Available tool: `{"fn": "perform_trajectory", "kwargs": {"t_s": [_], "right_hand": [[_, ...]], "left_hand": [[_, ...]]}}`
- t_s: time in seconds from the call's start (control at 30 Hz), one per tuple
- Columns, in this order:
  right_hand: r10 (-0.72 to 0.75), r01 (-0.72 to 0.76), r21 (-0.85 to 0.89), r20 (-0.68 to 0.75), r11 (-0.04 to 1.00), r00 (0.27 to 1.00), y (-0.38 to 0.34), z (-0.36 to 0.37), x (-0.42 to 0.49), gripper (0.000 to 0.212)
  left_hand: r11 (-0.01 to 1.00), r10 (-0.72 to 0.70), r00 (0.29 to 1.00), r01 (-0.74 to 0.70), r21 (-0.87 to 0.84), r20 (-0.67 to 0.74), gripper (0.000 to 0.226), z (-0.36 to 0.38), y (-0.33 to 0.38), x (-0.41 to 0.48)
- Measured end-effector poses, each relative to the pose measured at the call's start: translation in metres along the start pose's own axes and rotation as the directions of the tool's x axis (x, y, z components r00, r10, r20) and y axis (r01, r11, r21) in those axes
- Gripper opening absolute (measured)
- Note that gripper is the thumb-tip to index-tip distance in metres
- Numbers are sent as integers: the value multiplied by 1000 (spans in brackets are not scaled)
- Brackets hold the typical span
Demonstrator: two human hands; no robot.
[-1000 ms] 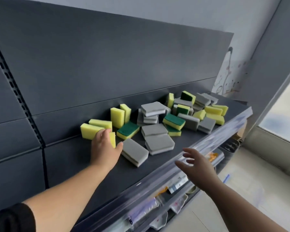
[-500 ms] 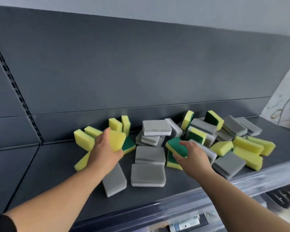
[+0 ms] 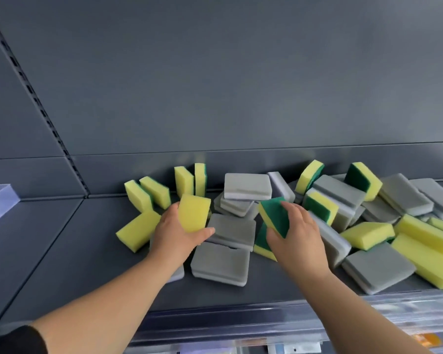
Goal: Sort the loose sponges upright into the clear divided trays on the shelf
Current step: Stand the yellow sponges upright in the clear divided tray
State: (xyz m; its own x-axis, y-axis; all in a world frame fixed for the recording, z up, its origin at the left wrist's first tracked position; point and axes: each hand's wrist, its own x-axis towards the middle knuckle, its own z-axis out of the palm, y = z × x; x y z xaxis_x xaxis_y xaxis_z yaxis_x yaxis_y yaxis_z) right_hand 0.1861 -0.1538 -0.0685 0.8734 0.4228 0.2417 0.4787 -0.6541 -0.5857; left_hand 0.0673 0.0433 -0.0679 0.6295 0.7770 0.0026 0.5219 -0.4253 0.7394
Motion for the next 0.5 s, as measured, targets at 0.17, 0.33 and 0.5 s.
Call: {"fn": "perform_trajectory", "kwargs": {"t_s": [0.17,0.33,0.5], "right_hand": [[142,-150,423,51,894,989,-40,-11,-23,55],[134,-303,654,297,693,946,-89,8,-49,13],[49,-494,719,543,489,838,-159,54,-89,23]], "left_hand": [[985,-9,1000,12,-169,19,78,-20,1,-14],[931,-31,997,56,-362,75,58,-62,-21,-38],[899,-15,997,46,-436,74,47,-128,-72,-68]]}}
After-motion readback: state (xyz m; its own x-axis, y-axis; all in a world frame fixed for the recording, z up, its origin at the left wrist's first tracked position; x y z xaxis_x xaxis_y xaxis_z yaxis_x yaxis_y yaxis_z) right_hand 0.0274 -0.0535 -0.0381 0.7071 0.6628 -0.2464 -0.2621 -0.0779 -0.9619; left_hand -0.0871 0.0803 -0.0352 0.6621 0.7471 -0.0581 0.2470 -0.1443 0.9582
